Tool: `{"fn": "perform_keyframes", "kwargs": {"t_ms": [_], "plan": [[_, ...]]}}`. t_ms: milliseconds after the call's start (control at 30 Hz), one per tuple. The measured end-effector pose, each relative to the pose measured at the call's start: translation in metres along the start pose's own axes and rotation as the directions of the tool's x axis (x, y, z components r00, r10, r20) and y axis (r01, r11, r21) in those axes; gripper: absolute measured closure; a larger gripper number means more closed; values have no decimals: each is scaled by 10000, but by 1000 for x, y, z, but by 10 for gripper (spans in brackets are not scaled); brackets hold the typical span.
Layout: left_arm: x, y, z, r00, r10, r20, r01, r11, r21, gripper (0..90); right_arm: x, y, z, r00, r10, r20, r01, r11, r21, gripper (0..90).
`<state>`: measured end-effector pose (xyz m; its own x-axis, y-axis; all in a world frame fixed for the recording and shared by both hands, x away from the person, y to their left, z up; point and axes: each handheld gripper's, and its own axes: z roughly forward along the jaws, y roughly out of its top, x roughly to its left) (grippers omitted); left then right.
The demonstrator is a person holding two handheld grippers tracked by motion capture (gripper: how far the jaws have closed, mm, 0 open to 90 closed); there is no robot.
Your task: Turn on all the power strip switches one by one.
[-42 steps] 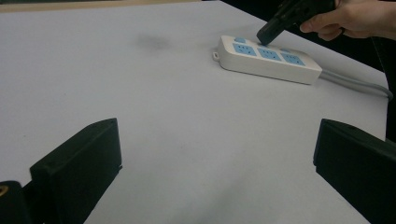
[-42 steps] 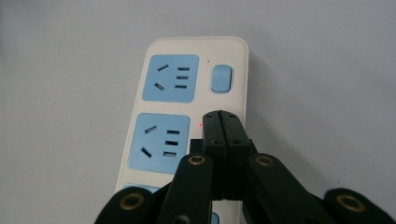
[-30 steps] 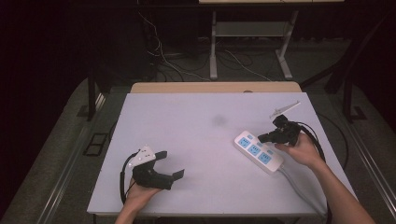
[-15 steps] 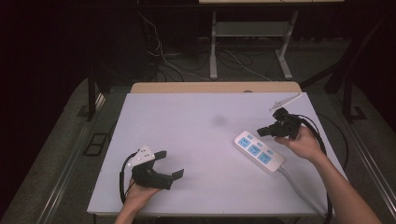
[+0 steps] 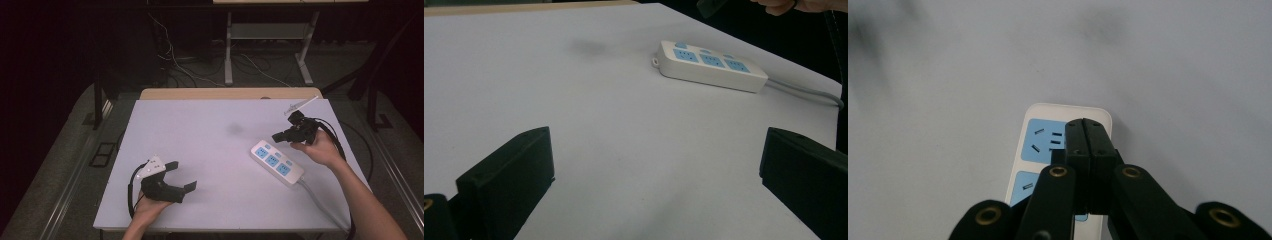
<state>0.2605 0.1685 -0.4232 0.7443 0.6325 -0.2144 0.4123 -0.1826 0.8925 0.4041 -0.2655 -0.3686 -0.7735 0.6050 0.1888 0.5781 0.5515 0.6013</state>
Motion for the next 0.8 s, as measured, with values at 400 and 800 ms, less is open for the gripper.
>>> {"fn": "perform_keyframes", "kwargs": {"t_ms": [400, 800], "plan": [[0, 0, -1, 10000, -19, -23, 19, 10000, -45, 0, -6, 3, 12, 9999, 93, -45, -93, 9998, 182, 900], [0, 0, -1, 10000, -8, -27, 8, 10000, -42, 0, -11, 4, 29, 9997, 174, -189, -165, 9989, 429, 900]]}}
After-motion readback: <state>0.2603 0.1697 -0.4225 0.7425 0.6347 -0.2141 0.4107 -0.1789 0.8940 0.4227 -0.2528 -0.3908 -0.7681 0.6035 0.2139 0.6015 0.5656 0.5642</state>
